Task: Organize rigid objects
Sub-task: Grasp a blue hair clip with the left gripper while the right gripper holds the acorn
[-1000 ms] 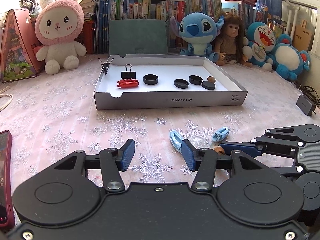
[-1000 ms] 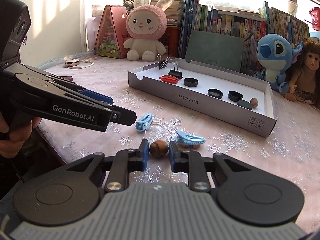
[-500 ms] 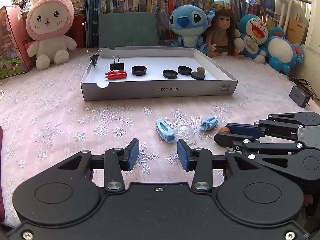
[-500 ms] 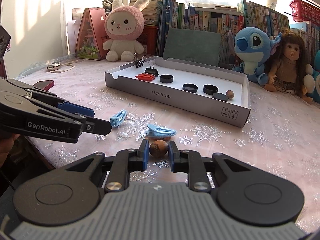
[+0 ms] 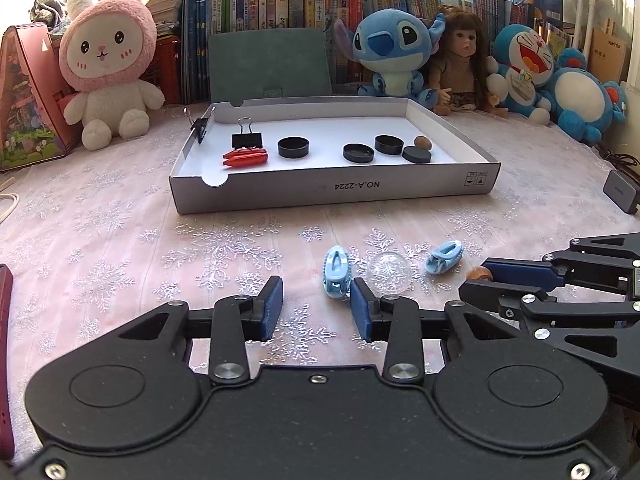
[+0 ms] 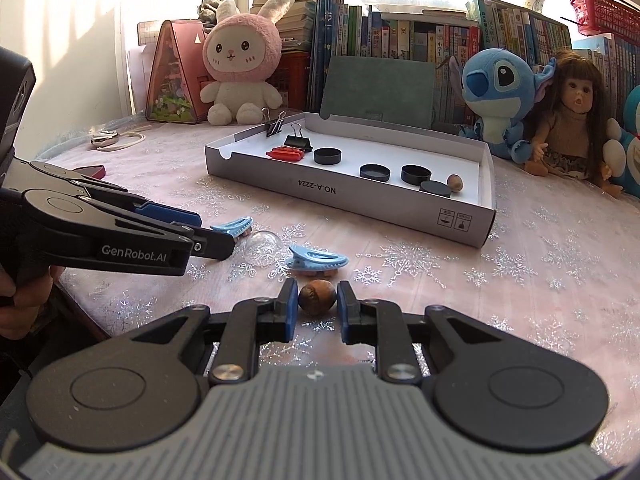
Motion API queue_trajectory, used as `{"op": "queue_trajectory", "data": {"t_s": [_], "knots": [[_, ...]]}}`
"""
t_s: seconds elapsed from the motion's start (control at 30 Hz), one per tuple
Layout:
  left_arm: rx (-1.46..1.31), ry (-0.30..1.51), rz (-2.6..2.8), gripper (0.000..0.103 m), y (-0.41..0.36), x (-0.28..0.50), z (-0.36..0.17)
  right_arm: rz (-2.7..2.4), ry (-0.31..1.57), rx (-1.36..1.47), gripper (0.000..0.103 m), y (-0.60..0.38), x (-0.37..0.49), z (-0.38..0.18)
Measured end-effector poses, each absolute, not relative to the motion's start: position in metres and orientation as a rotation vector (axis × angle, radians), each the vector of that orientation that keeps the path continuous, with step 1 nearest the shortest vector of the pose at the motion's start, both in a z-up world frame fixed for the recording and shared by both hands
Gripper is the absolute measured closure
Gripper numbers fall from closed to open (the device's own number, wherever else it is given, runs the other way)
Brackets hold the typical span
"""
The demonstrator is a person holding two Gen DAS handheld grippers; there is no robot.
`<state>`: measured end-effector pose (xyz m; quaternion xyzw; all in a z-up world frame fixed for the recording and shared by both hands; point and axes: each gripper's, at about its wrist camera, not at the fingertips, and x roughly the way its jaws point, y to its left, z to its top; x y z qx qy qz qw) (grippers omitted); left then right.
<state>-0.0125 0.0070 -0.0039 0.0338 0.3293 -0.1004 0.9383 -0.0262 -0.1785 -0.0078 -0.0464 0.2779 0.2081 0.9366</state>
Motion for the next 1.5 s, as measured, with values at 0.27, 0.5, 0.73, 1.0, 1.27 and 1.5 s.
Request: {"op": "queue_trajectory", "data": {"t_s": [0.27, 0.5, 0.73, 1.0, 1.27, 1.5], "knots": [[0.045, 0.672, -0.12, 0.067, 0.029, -0.007, -0.003, 0.422, 0.566, -0.097, 0.078, -0.178, -0.026, -0.008], [0.012, 0.672, -0.083, 0.067, 0.039, -0.005, -0.002, 0.42, 0.566, -0.097, 0.078, -0.178, -0.026, -0.008], [-0.018, 0.67, -0.136, 0.066, 0.033, -0.017, 0.002, 0.415, 0.566, -0.091, 0.078, -0.179, -0.025, -0.008], [-0.022, 0.67, -0.186, 0.067, 0.021, -0.02, 0.004, 0.398, 0.565, -0.084, 0.078, -0.18, -0.024, -0.008], [-0.039, 0.661, -0.191, 0.067, 0.008, -0.008, 0.003, 0.389, 0.562, -0.087, 0.078, -0.182, -0.025, -0.007], [-0.036, 0.665, -0.185, 0.069, -0.001, 0.005, -0.005, 0.379, 0.562, -0.084, 0.078, -0.184, -0.025, -0.007]]}}
